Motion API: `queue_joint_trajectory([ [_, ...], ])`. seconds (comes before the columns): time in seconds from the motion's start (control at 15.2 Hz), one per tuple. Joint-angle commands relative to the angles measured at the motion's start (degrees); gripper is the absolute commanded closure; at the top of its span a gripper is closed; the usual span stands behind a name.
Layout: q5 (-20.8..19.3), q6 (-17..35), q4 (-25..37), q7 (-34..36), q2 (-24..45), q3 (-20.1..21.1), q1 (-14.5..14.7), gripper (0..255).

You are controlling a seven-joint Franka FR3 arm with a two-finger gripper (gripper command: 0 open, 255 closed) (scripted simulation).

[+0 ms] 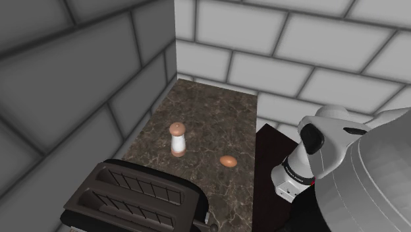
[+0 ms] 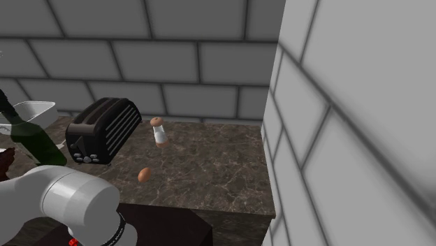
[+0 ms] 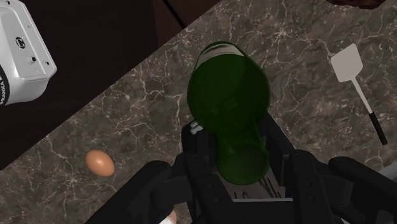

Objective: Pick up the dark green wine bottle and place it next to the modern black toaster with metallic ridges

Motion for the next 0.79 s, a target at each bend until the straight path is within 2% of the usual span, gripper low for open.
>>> queue_joint_trajectory([
  [0.0, 0.62, 1.31, -1.76, -0.27, -0.55, 0.52, 0.35, 255],
  [0.73, 4.02, 8.27, -9.53, -1.51, -1.95, 4.42, 1.34, 255],
])
